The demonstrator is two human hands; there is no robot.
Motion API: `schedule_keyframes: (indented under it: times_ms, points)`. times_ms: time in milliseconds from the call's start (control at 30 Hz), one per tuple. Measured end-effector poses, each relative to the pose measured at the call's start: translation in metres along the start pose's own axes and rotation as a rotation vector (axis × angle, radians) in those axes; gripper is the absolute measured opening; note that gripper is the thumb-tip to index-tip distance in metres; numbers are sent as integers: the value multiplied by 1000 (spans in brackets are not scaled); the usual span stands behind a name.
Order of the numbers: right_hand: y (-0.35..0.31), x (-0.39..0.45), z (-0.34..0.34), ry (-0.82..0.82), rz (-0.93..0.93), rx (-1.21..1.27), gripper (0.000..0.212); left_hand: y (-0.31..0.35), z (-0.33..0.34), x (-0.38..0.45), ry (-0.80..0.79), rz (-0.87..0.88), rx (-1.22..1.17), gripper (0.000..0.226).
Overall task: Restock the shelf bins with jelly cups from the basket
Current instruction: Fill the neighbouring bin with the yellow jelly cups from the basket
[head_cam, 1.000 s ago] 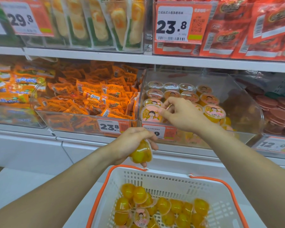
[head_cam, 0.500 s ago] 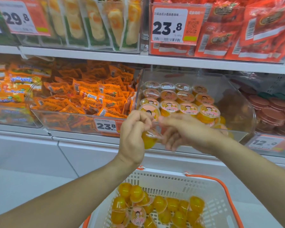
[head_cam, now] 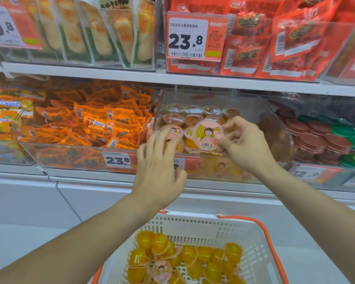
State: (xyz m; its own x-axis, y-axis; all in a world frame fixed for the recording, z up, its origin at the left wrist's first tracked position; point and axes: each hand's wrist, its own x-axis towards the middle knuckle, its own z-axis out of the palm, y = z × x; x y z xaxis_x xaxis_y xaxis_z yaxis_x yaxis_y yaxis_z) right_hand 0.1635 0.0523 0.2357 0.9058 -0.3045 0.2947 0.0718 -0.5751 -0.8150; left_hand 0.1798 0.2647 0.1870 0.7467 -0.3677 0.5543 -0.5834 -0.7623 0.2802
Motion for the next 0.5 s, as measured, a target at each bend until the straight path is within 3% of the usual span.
schedule_keyframes:
  times_ms: [133,267,500]
  points:
    - [18,1,18,-11,-11,-142,14,-6,9,-6,-166,-4,145,72]
    - [19,3,30,-58,-5,-213,22,-5,10,-4,-181,-13,177,72]
    - [14,4,26,-119,4,-239,9,-5,12,-4,-207,-13,203,71]
